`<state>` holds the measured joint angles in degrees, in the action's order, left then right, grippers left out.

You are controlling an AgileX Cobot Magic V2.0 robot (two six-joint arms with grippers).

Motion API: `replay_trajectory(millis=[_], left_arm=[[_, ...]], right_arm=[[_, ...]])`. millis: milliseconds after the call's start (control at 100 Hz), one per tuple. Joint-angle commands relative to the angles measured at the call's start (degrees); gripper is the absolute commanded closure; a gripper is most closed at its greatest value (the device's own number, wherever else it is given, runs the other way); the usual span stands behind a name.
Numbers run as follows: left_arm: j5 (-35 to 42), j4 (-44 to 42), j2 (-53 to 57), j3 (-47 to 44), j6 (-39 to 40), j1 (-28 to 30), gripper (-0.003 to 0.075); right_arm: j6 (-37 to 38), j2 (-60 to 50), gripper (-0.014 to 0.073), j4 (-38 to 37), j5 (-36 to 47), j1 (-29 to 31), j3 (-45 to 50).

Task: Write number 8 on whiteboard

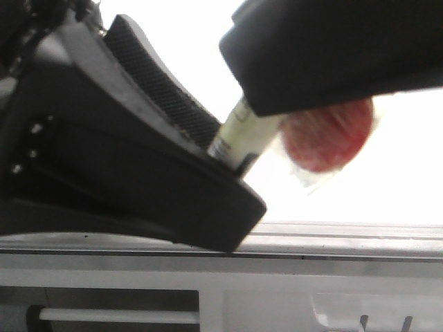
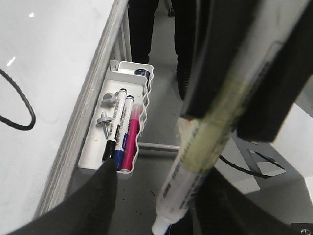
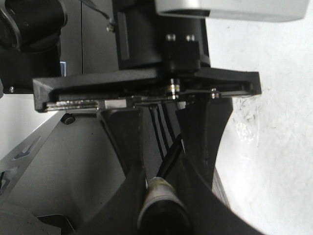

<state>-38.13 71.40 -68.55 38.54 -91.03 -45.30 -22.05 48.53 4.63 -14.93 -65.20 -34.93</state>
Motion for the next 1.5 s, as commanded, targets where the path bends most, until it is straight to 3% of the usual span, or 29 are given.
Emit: replay_trajectory(millis=[0, 140, 500, 1050, 1160, 1400, 1490], left_arm=[[-0.15, 2.04, 0.93, 1.95, -0.05, -0.41, 0.0384], [-0.15, 1.51, 0.93, 1.95, -0.05, -0.41, 0.0433], [-0.15, 1.30, 0.93, 1.95, -0.05, -0.41, 0.0742], [-0.09, 1.30, 0.93, 1.95, -0.05, -0.41, 0.0741], [-0.09, 1.30, 0.93, 1.95, -0.05, -0.41, 0.0741], [-0.09, 1.30, 0.93, 1.95, 0.47, -0.41, 0.0741], [-0.09, 1.30, 0.93, 1.95, 0.93, -0.41, 0.0741]], right_arm=[[-0.47, -0.06, 0.0664, 0.34, 5.02, -0.11, -2.12], [-0.47, -0.06, 0.0664, 0.34, 5.02, -0.11, -2.12], [-0.47, 0.31, 0.0664, 0.34, 5.13, -0.11, -2.12], [-0.47, 0.54, 0.0657, 0.34, 4.30, -0.11, -2.12], [-0.47, 0.54, 0.0578, 0.34, 3.63, -0.11, -2.12], [-0.47, 0.54, 0.0195, 0.34, 4.81, -0.11, -2.12], [-0.47, 0.41, 0.0113, 0.34, 6.11, -0.11, -2.12]])
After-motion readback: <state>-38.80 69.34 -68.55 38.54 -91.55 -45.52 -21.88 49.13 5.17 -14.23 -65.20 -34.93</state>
